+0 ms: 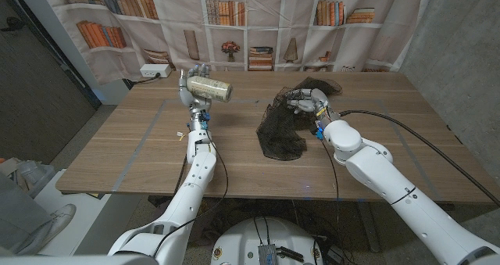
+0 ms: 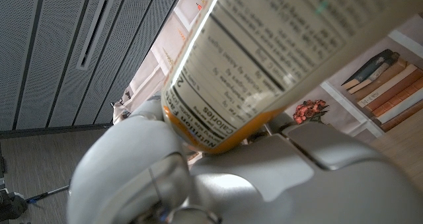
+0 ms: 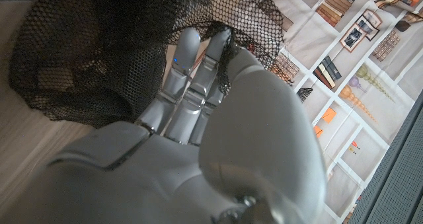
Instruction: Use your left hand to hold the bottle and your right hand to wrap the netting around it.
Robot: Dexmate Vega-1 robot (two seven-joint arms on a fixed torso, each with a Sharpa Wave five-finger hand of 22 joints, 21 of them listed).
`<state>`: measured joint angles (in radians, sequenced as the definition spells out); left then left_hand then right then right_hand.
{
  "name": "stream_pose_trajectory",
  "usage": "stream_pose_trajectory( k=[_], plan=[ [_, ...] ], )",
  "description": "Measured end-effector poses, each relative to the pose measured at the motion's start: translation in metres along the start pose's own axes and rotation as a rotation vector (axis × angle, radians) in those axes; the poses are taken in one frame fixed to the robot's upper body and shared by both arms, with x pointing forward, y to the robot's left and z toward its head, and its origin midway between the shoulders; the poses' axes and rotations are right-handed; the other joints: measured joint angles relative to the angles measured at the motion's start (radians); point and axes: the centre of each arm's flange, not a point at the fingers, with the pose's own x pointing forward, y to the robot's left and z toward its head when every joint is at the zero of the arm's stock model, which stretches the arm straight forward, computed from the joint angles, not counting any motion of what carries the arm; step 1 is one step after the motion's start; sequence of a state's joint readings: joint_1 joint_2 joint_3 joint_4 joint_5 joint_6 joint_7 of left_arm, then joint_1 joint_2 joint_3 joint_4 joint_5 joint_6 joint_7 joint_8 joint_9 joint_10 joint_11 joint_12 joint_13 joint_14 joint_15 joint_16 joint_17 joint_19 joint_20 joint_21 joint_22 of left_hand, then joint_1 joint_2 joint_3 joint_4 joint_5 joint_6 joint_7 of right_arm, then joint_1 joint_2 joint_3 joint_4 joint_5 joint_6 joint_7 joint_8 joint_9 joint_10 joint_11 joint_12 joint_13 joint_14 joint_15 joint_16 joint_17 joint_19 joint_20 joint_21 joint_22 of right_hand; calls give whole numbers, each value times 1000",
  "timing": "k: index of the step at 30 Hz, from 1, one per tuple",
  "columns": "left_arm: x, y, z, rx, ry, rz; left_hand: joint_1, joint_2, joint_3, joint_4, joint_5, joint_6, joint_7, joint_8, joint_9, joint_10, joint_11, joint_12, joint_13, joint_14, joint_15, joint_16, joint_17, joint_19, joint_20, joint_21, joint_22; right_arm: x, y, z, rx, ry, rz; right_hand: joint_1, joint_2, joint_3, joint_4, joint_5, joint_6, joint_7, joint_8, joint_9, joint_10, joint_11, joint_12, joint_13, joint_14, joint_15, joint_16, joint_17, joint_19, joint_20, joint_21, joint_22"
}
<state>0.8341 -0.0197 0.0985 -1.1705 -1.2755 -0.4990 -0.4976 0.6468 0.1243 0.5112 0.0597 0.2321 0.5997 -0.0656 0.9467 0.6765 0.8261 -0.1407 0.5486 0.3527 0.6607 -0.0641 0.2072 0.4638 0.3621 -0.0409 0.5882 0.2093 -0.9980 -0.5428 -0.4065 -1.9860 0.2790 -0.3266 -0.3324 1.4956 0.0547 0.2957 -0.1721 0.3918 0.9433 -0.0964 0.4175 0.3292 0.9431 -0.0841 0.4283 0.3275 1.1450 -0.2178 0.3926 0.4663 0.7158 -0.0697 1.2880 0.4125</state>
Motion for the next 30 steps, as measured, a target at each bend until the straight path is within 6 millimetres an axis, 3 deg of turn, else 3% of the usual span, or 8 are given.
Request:
stream_pose_trajectory(
  k=[30],
  plan=[
    [9,-12,-41,-53,109,-28,0,0,0,0,0,-2,2,0,0,0,0,0,0,0,0,0,0,0,0,0,0,50,-22,53,-76,-170,-26,0,0,4,4,-9,9,-2,-29,-28,-5,-5,0,5,-9,6,0,14,-8,0,0,-14]
  ],
)
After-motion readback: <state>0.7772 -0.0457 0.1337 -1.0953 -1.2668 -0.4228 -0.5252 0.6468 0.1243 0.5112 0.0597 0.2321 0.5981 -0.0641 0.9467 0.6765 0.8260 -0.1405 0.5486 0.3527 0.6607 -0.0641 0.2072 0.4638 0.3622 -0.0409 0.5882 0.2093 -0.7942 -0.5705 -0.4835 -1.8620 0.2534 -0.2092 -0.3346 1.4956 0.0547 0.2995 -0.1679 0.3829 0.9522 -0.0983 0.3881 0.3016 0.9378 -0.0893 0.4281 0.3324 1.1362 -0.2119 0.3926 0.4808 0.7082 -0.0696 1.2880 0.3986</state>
